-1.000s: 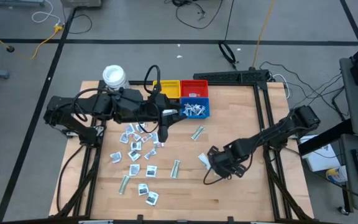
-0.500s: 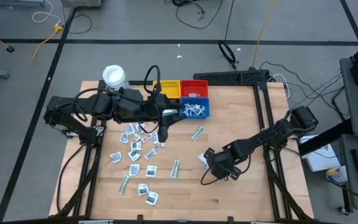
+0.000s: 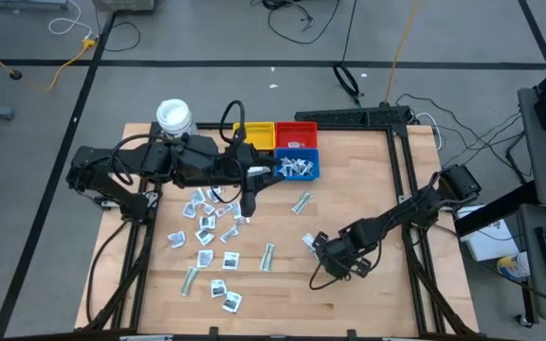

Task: Pick & Place First Aid Supplies
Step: Put the green bandage pack into the black basket

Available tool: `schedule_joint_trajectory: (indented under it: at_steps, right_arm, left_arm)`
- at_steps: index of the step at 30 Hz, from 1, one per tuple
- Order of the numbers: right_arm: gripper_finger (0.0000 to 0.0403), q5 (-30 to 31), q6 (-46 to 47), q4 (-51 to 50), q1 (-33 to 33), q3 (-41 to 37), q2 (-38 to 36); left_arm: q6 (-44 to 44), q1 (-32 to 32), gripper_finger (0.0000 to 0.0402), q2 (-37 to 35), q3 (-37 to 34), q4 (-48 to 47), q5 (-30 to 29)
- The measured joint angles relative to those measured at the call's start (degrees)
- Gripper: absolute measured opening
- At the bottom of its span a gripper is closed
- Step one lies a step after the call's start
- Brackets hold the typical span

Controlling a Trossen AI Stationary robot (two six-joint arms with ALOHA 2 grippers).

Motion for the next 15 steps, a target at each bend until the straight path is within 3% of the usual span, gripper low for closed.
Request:
schedule_joint_trajectory:
  at_steps: [4, 8, 15]
  right_arm:
    - [0.0011, -0.5, 0.0, -0.2, 0.1, 0.0, -0.1]
    - [0.0004, 0.3, 3.1, -0.2, 0.3, -0.3, -3.0]
    - [0.0002, 5.5, 14.7, 0.8, -0.6, 3.8, -16.7]
  left_arm:
    - [0.7, 0.0, 0.0175, 0.0, 0.0, 0.0, -0.1]
    - [0.3, 0.0, 0.0175, 0.0, 0.0, 0.1, -0.1]
    - [-0.1, 0.0, 0.0175, 0.0, 0.0, 0.2, -0.1]
